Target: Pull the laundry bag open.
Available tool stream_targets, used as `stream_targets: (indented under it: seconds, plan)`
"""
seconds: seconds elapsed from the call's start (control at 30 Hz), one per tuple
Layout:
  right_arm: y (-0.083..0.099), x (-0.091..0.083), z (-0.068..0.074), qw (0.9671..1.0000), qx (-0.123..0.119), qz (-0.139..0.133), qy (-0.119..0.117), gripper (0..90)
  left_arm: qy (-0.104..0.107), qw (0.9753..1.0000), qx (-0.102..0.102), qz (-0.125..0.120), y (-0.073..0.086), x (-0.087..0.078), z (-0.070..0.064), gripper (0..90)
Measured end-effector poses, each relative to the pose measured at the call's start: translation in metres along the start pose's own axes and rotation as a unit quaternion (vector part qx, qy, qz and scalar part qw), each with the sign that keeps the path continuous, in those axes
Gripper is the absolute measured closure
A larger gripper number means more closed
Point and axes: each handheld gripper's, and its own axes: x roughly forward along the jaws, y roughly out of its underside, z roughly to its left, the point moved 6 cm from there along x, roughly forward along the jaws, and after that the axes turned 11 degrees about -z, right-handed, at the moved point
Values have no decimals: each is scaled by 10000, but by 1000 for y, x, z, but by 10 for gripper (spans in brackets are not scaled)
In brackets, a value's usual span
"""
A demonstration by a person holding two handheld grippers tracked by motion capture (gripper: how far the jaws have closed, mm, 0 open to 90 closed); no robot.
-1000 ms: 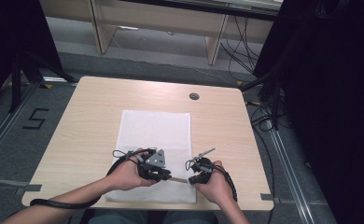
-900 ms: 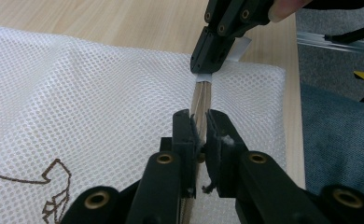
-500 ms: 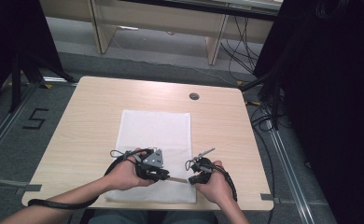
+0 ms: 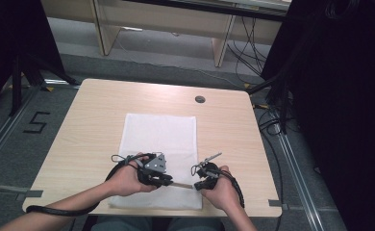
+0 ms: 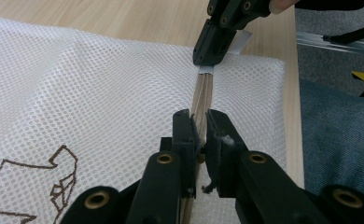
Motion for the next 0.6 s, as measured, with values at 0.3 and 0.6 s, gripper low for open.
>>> stream_targets:
  seconds: [0.3,0.6]
  plan:
    - [0,0,0,10000,0,1,-10,900,13,10000,-26,-6,1,-4,2,820]
    - [1,-1,1,9999,95,60,32,900,5,10000,-36,-11,2,-8,2,820]
